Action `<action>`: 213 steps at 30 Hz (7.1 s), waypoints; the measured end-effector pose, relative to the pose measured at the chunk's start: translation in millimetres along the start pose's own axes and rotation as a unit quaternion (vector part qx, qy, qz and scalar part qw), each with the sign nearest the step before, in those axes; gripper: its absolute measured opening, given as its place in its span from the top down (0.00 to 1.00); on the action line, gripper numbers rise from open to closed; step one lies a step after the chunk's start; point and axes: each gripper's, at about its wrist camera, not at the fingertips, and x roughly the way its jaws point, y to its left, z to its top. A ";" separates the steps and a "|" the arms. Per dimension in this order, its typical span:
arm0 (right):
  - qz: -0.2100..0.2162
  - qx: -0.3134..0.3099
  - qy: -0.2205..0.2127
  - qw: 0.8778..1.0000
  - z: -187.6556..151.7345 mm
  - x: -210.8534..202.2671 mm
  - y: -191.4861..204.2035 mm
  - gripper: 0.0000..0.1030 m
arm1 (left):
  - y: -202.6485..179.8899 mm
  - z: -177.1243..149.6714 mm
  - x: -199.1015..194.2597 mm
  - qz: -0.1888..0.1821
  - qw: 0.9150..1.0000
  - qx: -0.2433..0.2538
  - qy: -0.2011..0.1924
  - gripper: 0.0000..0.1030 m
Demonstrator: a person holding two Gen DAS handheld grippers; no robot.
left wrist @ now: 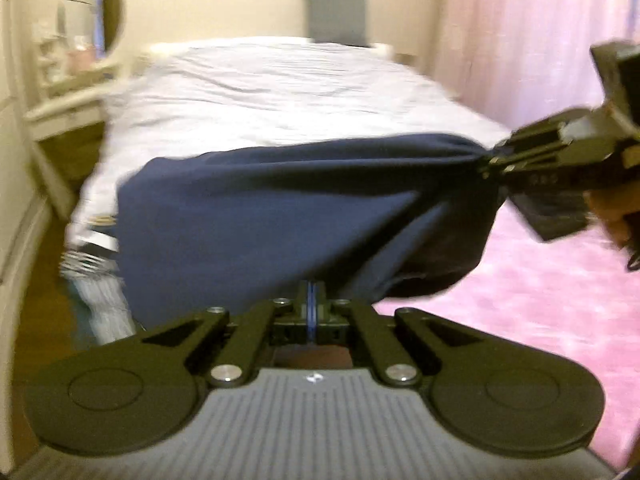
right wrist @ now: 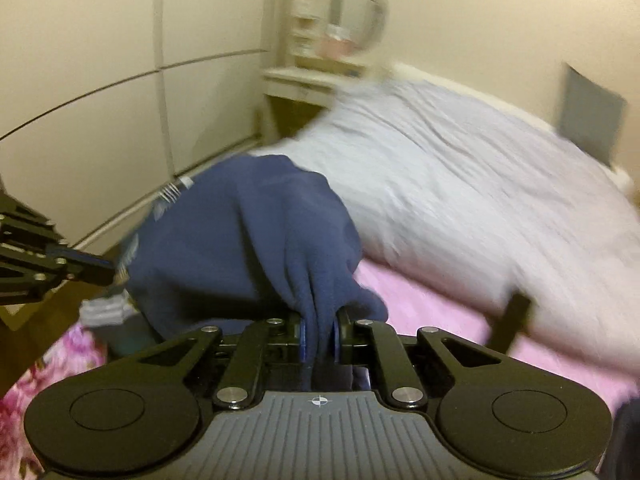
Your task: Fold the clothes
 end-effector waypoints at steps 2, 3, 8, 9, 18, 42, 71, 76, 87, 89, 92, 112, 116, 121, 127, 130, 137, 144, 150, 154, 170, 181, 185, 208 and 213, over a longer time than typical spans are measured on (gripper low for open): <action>-0.035 0.034 0.024 0.999 -34.9 -34.2 -18.2 0.91 | -33.2 -13.9 -3.2 -0.030 0.999 0.000 0.015 1.00; -0.057 0.055 0.040 0.996 -55.8 -50.3 -30.1 0.91 | -48.0 -21.8 -2.0 -0.045 0.999 -0.004 0.026 1.00; -0.153 0.132 0.152 0.968 -174.6 -103.1 -88.5 0.91 | -111.6 -58.4 7.7 -0.092 0.992 -0.006 0.090 1.00; -0.167 0.150 0.175 0.959 -201.7 -112.5 -99.5 0.90 | -123.3 -64.6 10.7 -0.097 0.990 0.000 0.103 1.00; -0.171 0.168 0.203 0.949 -311.4 -149.7 -119.3 0.31 | -192.3 -101.5 33.3 -0.047 0.983 0.082 0.156 0.58; 0.039 0.088 0.181 0.979 -227.7 150.1 35.5 0.13 | -88.3 -202.0 54.6 0.060 0.976 -0.048 0.202 0.36; -0.161 0.265 -0.005 0.951 -253.0 -250.6 -105.8 0.99 | -233.1 -93.1 125.5 -0.097 0.973 0.199 0.057 0.25; -0.175 0.296 -0.004 0.939 -290.4 -309.8 -122.2 0.99 | -295.4 -71.9 147.2 -0.121 0.965 0.232 0.035 0.24; -0.220 0.571 0.060 0.789 -510.0 -339.1 -152.3 1.00 | -431.2 -65.8 195.5 -0.177 0.891 0.416 0.052 0.24; -0.217 0.587 0.059 0.777 -527.5 -342.7 -147.7 1.00 | -461.4 -71.1 203.9 -0.197 0.861 0.467 0.050 0.23; -0.213 0.594 0.053 0.774 -540.3 -347.1 -139.1 1.00 | -502.1 -78.5 220.3 -0.225 0.811 0.538 0.047 0.23; -0.195 0.548 0.021 0.813 -555.1 -345.3 -138.9 1.00 | -594.4 -143.1 330.3 -0.310 0.617 0.712 0.127 0.95; -0.208 0.487 -0.011 0.848 -515.5 -367.6 -132.1 1.00 | -573.4 -89.6 286.0 -0.296 0.716 0.628 0.069 0.96; -0.186 0.363 -0.063 0.911 -430.5 -386.0 -88.4 1.00 | -495.9 -16.9 198.8 -0.240 0.831 0.502 -0.025 0.96; -0.120 0.234 -0.133 0.956 -316.3 -375.1 20.8 1.00 | -358.9 12.4 61.2 -0.167 0.905 0.374 -0.118 0.96; -0.080 0.196 -0.164 0.963 -267.6 -369.3 81.7 1.00 | -294.2 18.4 -5.1 -0.127 0.919 0.344 -0.144 0.96; -0.022 0.152 -0.255 0.955 -185.1 -381.1 157.1 1.00 | -229.2 56.1 -110.3 -0.061 0.913 0.354 -0.192 0.96; -0.067 0.205 -0.324 0.921 -182.0 -422.8 96.1 1.00 | -310.9 101.9 -123.5 -0.063 0.881 0.409 -0.231 0.96; -0.143 0.305 -0.297 0.894 -268.2 -431.1 -31.1 1.00 | -459.9 105.8 -27.3 -0.114 0.863 0.445 -0.208 0.96; -0.203 0.375 -0.215 0.879 -360.9 -390.8 -136.6 1.00 | -570.2 67.1 117.3 -0.164 0.876 0.437 -0.120 0.86; -0.187 0.464 0.018 0.866 -545.5 -317.7 -251.3 0.40 | -450.1 -108.7 208.1 -0.007 0.942 0.288 0.175 0.54; -0.132 0.434 0.079 0.888 -498.1 -263.7 -122.4 0.40 | -282.9 -187.6 116.8 0.043 0.948 0.225 0.219 0.47; -0.119 0.414 0.098 0.897 -474.9 -245.9 -52.7 0.40 | -245.2 -212.6 100.3 0.021 0.949 0.228 0.216 0.47; -0.102 0.412 0.160 0.891 -481.3 -184.3 72.3 0.16 | -170.8 -217.8 201.5 -0.107 0.966 0.011 0.237 0.60; -0.139 0.434 0.153 0.877 -474.9 -183.9 84.6 0.16 | -159.8 -221.0 204.1 -0.129 0.964 -0.022 0.233 0.61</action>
